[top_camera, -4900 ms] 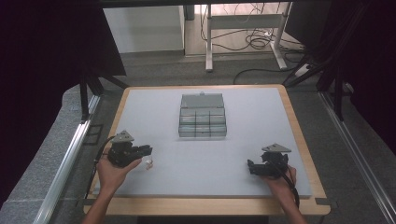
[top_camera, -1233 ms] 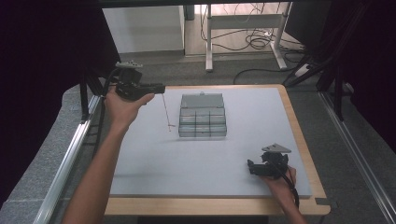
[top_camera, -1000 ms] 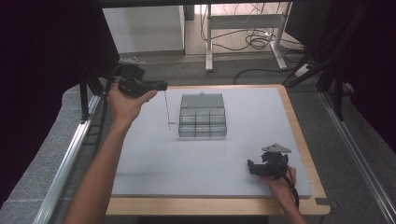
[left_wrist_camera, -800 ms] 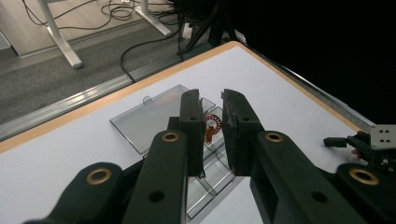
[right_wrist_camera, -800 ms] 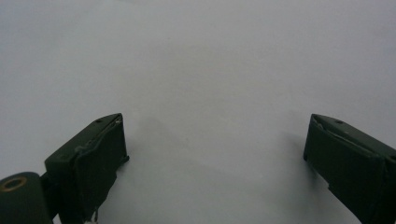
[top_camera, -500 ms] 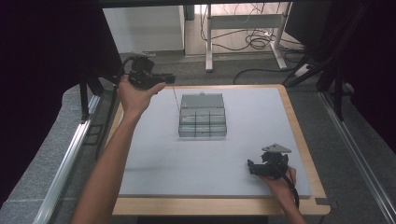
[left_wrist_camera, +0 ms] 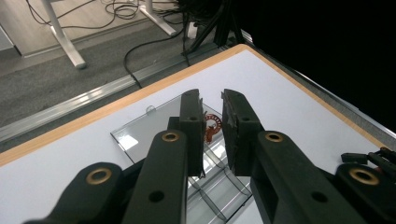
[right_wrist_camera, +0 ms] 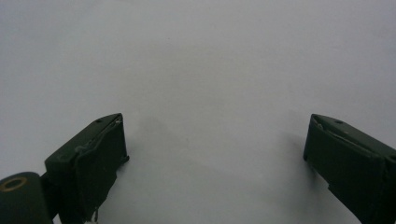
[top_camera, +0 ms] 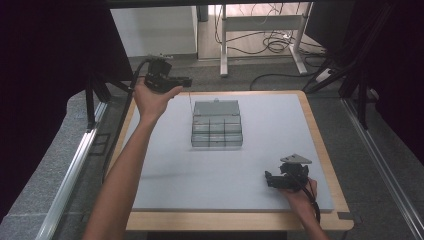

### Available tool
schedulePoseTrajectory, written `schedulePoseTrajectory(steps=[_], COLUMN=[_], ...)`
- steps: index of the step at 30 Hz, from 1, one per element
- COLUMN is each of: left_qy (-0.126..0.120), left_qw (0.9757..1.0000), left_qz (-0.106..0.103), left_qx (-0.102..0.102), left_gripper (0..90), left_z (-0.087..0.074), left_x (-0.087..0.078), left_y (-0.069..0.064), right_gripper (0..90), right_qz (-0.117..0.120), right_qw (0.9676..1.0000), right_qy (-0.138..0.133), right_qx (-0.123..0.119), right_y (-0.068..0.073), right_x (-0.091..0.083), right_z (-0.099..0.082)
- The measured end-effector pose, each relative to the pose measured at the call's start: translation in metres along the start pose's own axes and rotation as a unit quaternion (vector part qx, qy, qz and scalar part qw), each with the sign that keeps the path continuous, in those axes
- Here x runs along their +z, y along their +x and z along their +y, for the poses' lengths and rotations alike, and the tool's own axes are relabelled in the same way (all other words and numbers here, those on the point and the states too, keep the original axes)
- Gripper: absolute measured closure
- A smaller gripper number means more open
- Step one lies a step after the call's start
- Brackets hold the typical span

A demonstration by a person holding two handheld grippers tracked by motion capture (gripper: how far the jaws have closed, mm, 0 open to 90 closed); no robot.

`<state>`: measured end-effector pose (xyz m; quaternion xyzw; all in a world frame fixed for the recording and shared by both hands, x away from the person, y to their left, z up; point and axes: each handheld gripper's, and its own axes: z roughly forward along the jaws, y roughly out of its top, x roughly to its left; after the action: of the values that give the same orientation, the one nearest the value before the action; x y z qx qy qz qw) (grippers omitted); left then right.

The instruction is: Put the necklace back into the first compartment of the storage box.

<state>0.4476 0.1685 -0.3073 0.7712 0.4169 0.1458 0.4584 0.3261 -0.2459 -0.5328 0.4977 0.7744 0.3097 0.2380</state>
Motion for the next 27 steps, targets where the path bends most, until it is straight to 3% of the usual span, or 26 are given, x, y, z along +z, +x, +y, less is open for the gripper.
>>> schedulePoseTrajectory(steps=[16,27], left_qy=[0.014,0.039], left_qw=[0.9998,0.9991], left_qz=[0.011,0.012], left_qx=[0.004,-0.013], left_gripper=[79.6,79.6], left_z=[-0.005,-0.03], left_x=[0.044,0.062], left_y=[0.0,0.014], right_gripper=[5.8,5.8], right_qz=[0.001,0.001], right_qw=[1.0,1.0], right_qy=[0.0,0.0], right_qx=[-0.001,-0.001], right_y=[0.0,0.0], right_x=[0.0,0.0], right_z=[0.0,0.0])
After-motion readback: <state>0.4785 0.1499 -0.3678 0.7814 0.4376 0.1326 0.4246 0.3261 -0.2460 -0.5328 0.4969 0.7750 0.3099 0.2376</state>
